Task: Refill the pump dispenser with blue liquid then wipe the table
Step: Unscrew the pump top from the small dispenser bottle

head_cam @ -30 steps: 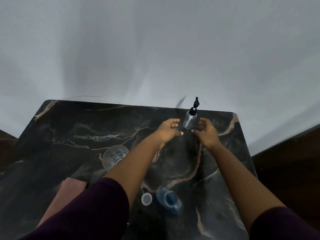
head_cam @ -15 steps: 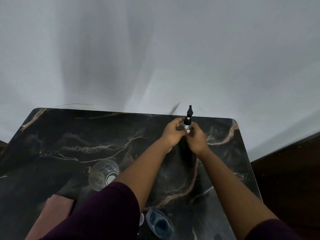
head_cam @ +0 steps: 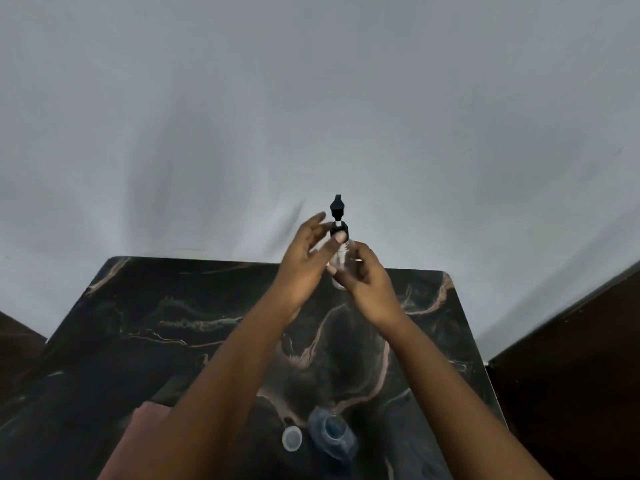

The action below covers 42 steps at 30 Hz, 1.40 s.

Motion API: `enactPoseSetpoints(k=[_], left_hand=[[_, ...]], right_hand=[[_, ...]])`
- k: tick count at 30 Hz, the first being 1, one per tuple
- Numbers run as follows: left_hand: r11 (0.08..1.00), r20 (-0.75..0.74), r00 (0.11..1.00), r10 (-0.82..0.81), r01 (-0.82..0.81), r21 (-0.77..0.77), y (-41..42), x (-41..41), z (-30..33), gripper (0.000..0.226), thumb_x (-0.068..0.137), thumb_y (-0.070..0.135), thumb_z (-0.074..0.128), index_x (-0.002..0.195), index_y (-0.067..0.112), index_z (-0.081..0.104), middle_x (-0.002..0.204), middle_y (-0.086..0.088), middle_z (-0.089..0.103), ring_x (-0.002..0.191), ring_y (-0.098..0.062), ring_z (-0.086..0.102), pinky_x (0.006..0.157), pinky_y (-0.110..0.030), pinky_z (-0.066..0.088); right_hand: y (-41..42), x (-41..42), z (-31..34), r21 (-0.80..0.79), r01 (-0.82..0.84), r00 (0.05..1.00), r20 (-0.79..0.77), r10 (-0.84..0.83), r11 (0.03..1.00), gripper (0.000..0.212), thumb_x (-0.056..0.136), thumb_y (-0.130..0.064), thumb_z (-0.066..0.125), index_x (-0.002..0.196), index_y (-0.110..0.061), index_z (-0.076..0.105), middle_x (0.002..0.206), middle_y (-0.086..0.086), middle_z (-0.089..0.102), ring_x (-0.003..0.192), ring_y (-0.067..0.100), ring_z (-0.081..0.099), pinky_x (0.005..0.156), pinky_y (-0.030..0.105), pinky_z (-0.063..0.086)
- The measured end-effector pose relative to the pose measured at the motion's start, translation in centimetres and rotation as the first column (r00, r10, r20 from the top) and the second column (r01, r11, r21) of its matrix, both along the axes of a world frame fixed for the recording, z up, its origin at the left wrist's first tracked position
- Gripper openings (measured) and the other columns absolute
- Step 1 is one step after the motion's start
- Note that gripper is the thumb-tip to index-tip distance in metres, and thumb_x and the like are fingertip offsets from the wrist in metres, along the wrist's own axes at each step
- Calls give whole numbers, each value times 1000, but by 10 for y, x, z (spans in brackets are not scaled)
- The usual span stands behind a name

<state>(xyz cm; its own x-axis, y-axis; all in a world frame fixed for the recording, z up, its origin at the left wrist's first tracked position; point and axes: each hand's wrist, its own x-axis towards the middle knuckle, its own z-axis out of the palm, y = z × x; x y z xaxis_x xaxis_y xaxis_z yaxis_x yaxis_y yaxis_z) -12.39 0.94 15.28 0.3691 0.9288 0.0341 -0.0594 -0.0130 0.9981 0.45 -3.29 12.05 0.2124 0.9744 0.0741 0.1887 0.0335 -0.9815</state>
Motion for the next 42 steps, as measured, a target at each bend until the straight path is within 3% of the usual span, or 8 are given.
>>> enactPoseSetpoints(k=[5,10,15,20,25,32,36,42], left_hand=[[978,25,991,-128,122,168,-21,-60,75,48,100,30,51,146,25,40,133,5,63,130,-9,53,115,-37,33],[917,-102,954,-283,301,261,-47,-107,122,65,100,11,51,154,24,19,135,3,62,129,-11,55,108,-23,43],[890,-172,940,-294,335,309,-65,-125,143,67,99,11,54,152,33,20,122,0,70,118,-15,63,100,-30,50],[944,6,999,-32,28,328,-83,-123,144,76,86,6,71,142,41,34,99,-2,77,104,-14,70,101,-38,50],[894,59,953,298,-300,333,-99,-109,135,76,62,18,89,116,43,42,87,5,65,87,-7,67,88,-35,55],[971,6,1000,-16,14,239,-103,-111,132,93,88,18,70,145,53,5,131,13,56,117,4,55,79,-9,46],[966,42,997,-64,52,252,-99,-120,130,76,100,8,48,149,49,6,115,17,68,110,10,60,88,-17,48],[951,65,993,98,-113,288,-95,-122,135,85,76,7,80,140,41,34,96,-5,65,99,-14,70,102,-42,51]], right_hand=[[-27,-38,64,-28,-164,984,-68,162,986,34,92,-18,65,124,-23,53,118,-2,66,109,13,63,93,28,49],[-61,-72,100,10,-302,945,-129,300,953,31,92,-19,65,122,-23,57,117,-3,70,111,14,65,100,32,48],[-83,-98,117,86,-342,917,-185,353,936,35,91,-17,64,124,-13,56,118,5,70,113,20,65,102,36,49],[-87,-122,123,207,37,976,202,-80,978,34,83,-24,76,110,-18,57,99,-7,67,88,5,64,75,18,50],[-92,-138,118,283,143,949,235,-213,949,39,77,-19,79,108,-20,55,97,-5,66,87,5,63,68,15,48],[-95,-142,113,243,189,947,212,-242,951,40,77,-15,76,112,-21,57,93,-6,67,84,-1,63,64,10,46],[-94,-143,115,249,219,947,179,-267,943,42,74,-22,81,104,-28,53,93,-23,58,84,-8,58,62,3,40],[-94,-146,112,251,215,951,166,-261,944,39,72,-25,83,98,-27,53,89,-17,62,83,-4,60,64,11,44]])
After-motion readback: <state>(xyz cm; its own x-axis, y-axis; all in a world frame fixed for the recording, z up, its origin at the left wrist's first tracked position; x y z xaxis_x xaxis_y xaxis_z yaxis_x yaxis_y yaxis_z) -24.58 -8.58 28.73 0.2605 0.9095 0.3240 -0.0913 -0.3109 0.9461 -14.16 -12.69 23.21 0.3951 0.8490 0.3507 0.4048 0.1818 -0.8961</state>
